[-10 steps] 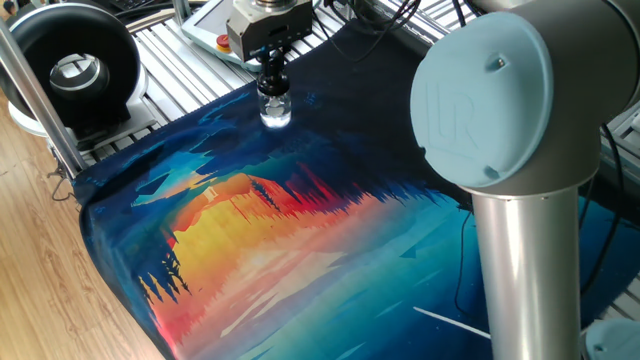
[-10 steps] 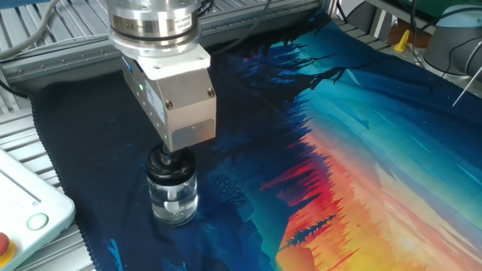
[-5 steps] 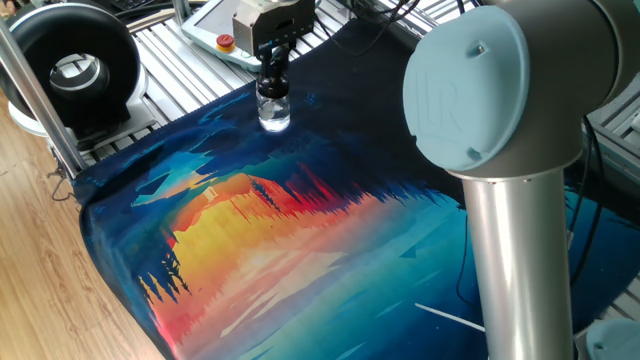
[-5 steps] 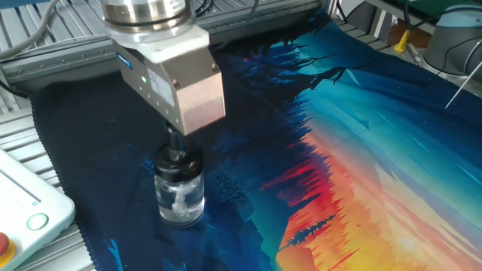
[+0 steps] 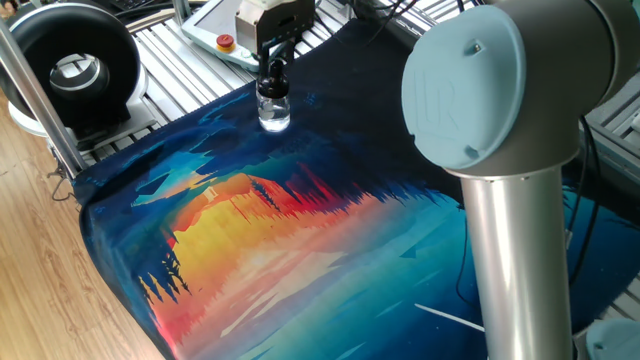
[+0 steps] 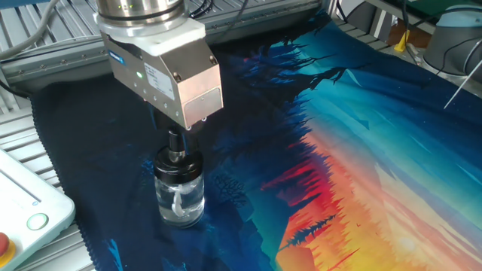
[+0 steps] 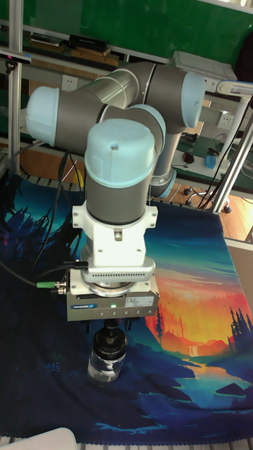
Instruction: Screw the lid onto the jar
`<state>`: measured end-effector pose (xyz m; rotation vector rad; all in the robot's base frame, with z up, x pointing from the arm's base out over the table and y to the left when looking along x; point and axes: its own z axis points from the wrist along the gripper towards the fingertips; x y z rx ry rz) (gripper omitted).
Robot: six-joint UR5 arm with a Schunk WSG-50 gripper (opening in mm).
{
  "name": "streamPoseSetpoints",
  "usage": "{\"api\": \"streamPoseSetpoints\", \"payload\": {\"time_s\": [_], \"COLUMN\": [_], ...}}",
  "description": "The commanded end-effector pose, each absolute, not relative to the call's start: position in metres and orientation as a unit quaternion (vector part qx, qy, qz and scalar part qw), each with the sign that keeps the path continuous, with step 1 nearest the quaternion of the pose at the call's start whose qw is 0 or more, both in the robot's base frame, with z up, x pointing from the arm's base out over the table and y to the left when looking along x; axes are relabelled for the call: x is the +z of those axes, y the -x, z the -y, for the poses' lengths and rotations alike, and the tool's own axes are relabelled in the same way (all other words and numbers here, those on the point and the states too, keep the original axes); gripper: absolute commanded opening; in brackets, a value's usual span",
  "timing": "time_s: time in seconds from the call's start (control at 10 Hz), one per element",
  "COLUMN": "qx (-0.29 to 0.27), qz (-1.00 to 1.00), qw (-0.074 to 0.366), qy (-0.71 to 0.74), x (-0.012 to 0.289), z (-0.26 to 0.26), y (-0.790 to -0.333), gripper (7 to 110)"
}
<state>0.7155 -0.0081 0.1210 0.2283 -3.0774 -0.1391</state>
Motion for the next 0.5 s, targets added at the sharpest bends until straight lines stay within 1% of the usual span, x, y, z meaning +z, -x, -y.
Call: {"api": "streamPoseSetpoints", "payload": {"time_s": [0.0, 0.2, 0.4], "qx": [-0.011, -0.024, -0.027], "qz": [0.993, 0.99, 0.991], "qw": [0.014, 0.021, 0.019], "qy": [-0.117, -0.136, -0.128], "x": [0.124, 0.126, 0.124], "z": [0.015, 0.003, -0.003], "y": [-0.722, -0.713, -0.714], "gripper": [44, 44, 44]}}
